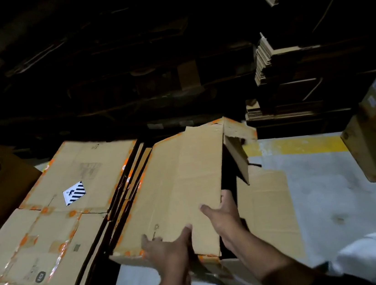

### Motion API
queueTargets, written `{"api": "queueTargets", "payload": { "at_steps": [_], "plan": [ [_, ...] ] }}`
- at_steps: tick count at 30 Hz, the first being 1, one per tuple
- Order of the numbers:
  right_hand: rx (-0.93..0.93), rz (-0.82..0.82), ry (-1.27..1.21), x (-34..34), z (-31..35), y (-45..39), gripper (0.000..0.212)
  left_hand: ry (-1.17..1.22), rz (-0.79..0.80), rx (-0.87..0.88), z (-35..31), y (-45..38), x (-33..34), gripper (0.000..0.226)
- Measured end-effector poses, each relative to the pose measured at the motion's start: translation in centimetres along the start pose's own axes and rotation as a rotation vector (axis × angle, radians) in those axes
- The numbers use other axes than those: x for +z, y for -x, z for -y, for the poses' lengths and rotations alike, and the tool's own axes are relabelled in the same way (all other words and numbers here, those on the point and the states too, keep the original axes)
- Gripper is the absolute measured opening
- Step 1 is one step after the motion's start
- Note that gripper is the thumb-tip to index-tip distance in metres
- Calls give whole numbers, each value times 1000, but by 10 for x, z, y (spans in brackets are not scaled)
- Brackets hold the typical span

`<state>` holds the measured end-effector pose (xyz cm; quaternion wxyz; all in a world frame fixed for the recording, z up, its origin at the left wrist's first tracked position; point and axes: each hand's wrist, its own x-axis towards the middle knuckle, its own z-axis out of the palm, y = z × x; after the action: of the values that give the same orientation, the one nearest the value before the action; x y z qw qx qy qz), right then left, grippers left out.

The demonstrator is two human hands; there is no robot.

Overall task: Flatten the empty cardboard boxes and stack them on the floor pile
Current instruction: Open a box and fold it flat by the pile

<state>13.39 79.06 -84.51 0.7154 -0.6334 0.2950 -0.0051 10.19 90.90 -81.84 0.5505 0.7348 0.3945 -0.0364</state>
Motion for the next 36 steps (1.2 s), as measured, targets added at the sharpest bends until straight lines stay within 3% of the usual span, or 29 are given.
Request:
{"api": "queueTargets", "payload": {
  "at_steps": [1,3,5,7,9,14,17,20,23,25,27,28,32,36],
  "plan": [
    [-29,-22,50,-2,0,2,41,-96,-79,103,-1,-7,-4,127],
    [-67,-29,175,-8,-1,10,43,-294,-162,329,-5,-17,-11,120],
    [-98,-15,309,-12,-4,22,44,-370,-9,468,-13,-21,-11,105],
    [-139,18,419,-12,-9,40,43,-360,270,453,-24,-18,-2,111],
    [-196,70,531,-6,-15,59,50,-492,368,466,-35,-14,12,132],
    [-193,164,641,8,-21,83,73,-696,206,363,-60,-16,34,142],
    [-196,207,669,8,-17,85,75,-719,149,376,-65,-20,39,119],
    [-121,305,641,8,-2,79,60,-810,123,463,-61,-24,39,94],
    [94,536,517,6,16,63,45,-913,80,523,-56,-30,32,84],
    [292,613,301,-3,37,45,36,-931,31,558,-56,-37,24,80],
    [367,519,56,-13,63,23,16,-929,-12,618,-54,-41,16,76],
    [360,429,-65,-17,73,8,16,-935,-30,660,-53,-42,13,74],
    [421,252,-573,-7,76,-54,56,-1002,-21,817,-43,-31,10,70],
    [454,103,-782,9,73,-89,59,-1046,68,894,-35,-21,21,72]
  ]
}}
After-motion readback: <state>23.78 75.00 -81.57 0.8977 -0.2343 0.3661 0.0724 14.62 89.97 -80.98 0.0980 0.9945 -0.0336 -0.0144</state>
